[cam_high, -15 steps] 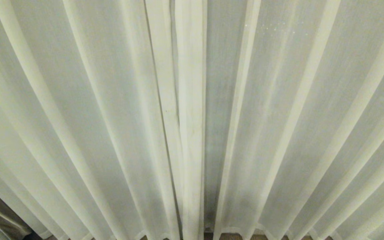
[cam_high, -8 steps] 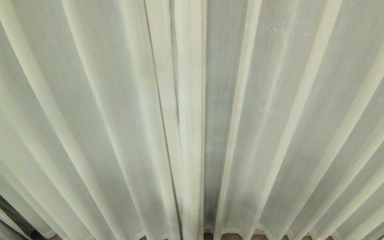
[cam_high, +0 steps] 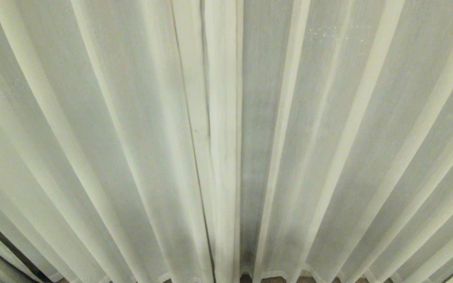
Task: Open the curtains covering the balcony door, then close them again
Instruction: Pull the outer curtains open on both sides, then pull the inner curtains open on both sides
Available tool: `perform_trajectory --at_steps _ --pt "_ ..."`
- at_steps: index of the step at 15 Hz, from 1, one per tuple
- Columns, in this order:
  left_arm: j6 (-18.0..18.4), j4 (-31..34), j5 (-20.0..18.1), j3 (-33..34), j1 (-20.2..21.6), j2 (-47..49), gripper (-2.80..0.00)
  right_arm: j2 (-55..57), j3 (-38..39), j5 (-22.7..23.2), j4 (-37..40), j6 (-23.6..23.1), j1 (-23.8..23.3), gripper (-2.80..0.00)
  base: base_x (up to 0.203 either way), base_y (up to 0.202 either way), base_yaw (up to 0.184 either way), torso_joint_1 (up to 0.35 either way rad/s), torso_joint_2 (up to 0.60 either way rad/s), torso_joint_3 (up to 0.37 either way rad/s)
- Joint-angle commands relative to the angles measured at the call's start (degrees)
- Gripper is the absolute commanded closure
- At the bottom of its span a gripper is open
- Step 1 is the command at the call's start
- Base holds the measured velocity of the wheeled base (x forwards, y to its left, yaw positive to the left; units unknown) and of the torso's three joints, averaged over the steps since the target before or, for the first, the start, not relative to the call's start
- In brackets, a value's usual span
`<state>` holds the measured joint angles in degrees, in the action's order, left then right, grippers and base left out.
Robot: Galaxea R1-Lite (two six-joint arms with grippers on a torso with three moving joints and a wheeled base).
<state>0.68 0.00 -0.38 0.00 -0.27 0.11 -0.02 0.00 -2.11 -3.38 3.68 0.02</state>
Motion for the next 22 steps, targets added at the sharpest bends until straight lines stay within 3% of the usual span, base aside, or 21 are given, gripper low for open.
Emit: perform_trajectory --at_steps 1,9,15,22 --pt "0.0 -0.1 0.0 0.0 0.0 -0.1 0.0 0.0 0.0 0.0 -0.1 0.0 0.0 0.0 0.0 0.0 0.0 0.0 0.0 0.0" --pt "2.0 -0.3 -0.4 0.0 0.0 -0.1 0.0 0.0 0.0 0.0 -0.1 0.0 0.0 0.0 0.0 0.0 0.0 0.0 0.0 0.0" --pt "2.0 -9.4 -1.9 0.0 0.0 -0.1 0.0 0.0 0.0 0.0 -0.1 0.0 0.0 0.0 0.0 0.0 0.0 0.0 0.0 0.0" --pt "0.8 -5.2 -2.7 -0.1 0.0 -0.1 0.0 0.0 0.0 0.0 -0.1 0.1 0.0 0.0 0.0 0.0 0.0 0.0 0.0 0.0"
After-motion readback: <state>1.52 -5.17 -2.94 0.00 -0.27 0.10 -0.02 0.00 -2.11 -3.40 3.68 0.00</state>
